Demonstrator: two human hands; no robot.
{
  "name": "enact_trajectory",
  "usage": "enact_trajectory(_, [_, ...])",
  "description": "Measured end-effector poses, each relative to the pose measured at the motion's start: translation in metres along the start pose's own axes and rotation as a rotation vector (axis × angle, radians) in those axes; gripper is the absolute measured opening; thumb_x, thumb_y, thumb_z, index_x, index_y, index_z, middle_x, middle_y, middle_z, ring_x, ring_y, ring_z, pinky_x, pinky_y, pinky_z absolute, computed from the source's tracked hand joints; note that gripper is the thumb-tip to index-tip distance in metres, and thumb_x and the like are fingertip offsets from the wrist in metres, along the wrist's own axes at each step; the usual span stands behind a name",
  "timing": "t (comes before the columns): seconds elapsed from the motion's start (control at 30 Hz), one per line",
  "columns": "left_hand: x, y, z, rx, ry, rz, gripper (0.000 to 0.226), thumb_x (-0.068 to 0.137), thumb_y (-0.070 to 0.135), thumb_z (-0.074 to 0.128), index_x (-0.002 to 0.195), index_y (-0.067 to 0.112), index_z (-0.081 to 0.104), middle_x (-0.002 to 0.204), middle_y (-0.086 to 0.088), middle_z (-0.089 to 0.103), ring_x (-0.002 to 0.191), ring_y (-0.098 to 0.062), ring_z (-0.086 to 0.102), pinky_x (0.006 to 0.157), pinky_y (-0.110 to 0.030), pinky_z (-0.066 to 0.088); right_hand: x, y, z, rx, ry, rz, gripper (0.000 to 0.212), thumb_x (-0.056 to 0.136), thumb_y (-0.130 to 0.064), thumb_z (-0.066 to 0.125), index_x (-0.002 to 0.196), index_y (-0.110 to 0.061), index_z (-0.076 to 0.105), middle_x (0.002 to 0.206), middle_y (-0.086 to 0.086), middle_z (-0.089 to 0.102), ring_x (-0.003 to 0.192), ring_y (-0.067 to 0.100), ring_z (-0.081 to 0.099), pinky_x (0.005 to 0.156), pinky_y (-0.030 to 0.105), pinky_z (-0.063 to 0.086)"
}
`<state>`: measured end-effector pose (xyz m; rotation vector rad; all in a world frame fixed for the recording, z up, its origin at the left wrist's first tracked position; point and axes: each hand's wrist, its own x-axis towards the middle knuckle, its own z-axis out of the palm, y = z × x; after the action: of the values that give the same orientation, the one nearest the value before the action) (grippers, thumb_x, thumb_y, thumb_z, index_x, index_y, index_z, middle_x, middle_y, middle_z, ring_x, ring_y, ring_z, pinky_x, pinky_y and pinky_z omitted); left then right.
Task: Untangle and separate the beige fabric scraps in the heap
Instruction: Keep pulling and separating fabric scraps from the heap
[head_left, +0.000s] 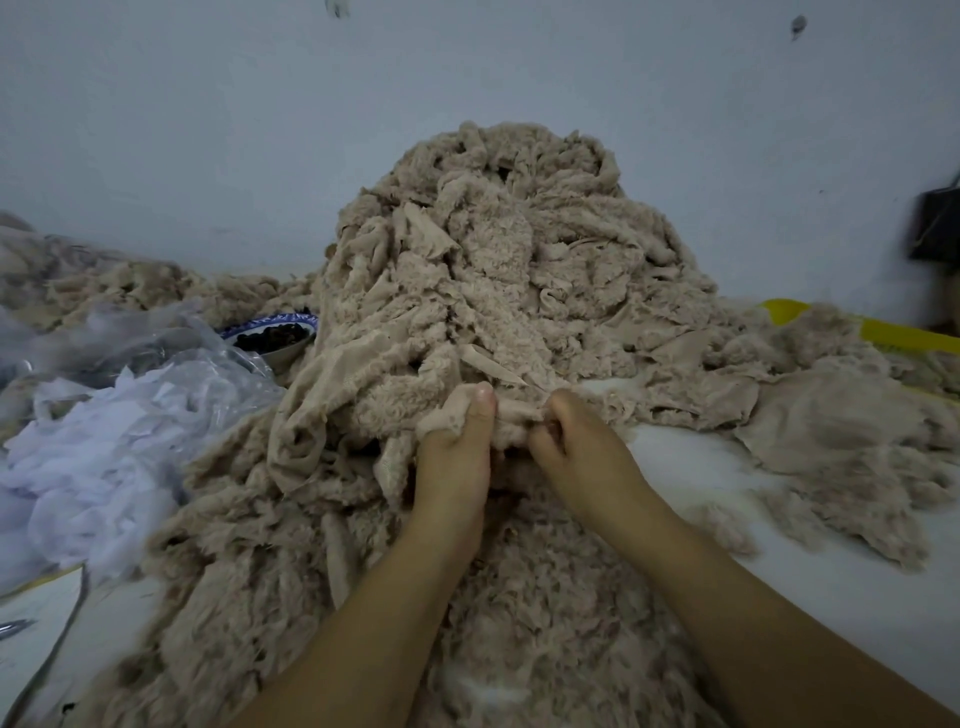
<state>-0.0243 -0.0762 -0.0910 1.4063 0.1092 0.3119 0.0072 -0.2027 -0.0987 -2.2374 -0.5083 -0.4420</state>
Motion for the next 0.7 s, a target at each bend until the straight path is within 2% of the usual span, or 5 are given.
enact_trajectory(0.17, [-0.004, 0.003, 0.008, 0.045, 0.01, 0.105, 0.047, 0.096, 0.05, 0.053, 0.087, 0.012, 0.079, 0.087, -0.006, 0.078, 0.09, -0.022, 0.074, 0.09, -0.043, 0.058, 0.006, 0.005, 0.008, 0.019, 0.058, 0.129, 0.006, 0.096, -0.02, 0.047, 0.091, -0.023, 0.047, 0.087, -0.005, 0.051, 0.076, 0.012, 0.048, 0.062, 0.032, 0.038])
enact_trajectory(0.3, [-0.001, 0.006, 0.003, 0.026, 0.077, 0.17, 0.057, 0.077, 0.072, 0.055, 0.06, 0.019, 0.071, 0.063, 0.008, 0.071, 0.059, -0.005, 0.068, 0.053, -0.016, 0.052, 0.013, 0.036, -0.022, 0.111, 0.191, 0.437, 0.022, 0.102, -0.021, 0.04, 0.081, -0.014, 0.041, 0.071, -0.001, 0.043, 0.067, 0.018, 0.043, 0.051, 0.028, 0.027])
enact_trajectory(0.43, [-0.002, -0.003, 0.004, -0.002, -0.123, 0.052, 0.026, 0.086, 0.051, 0.071, 0.095, 0.028, 0.081, 0.1, 0.006, 0.078, 0.098, -0.009, 0.072, 0.092, -0.038, 0.057, 0.01, 0.027, -0.012, 0.232, 0.057, 0.38, 0.043, 0.104, -0.045, 0.037, 0.084, -0.018, 0.064, 0.083, -0.007, 0.056, 0.084, 0.015, 0.053, 0.071, 0.025, 0.038])
enact_trajectory(0.57, [0.002, -0.009, -0.004, 0.12, -0.323, 0.249, 0.075, 0.085, 0.047, 0.064, 0.153, 0.036, 0.034, 0.136, 0.037, 0.05, 0.13, 0.013, 0.044, 0.105, -0.013, 0.041, 0.01, 0.015, -0.006, 0.506, 0.066, 0.356, 0.076, 0.076, -0.091, 0.028, 0.07, -0.027, 0.07, 0.077, -0.006, 0.073, 0.079, 0.01, 0.068, 0.077, 0.033, 0.051])
enact_trajectory(0.7, [-0.002, -0.011, 0.002, 0.292, -0.491, 0.345, 0.069, 0.089, 0.041, 0.06, 0.144, 0.063, 0.025, 0.156, 0.019, 0.036, 0.146, -0.001, 0.029, 0.121, -0.031, 0.028, 0.003, 0.009, -0.01, 0.717, -0.114, 0.255, 0.051, 0.077, -0.083, 0.05, 0.084, -0.039, 0.075, 0.091, -0.014, 0.075, 0.088, 0.004, 0.071, 0.077, 0.021, 0.056])
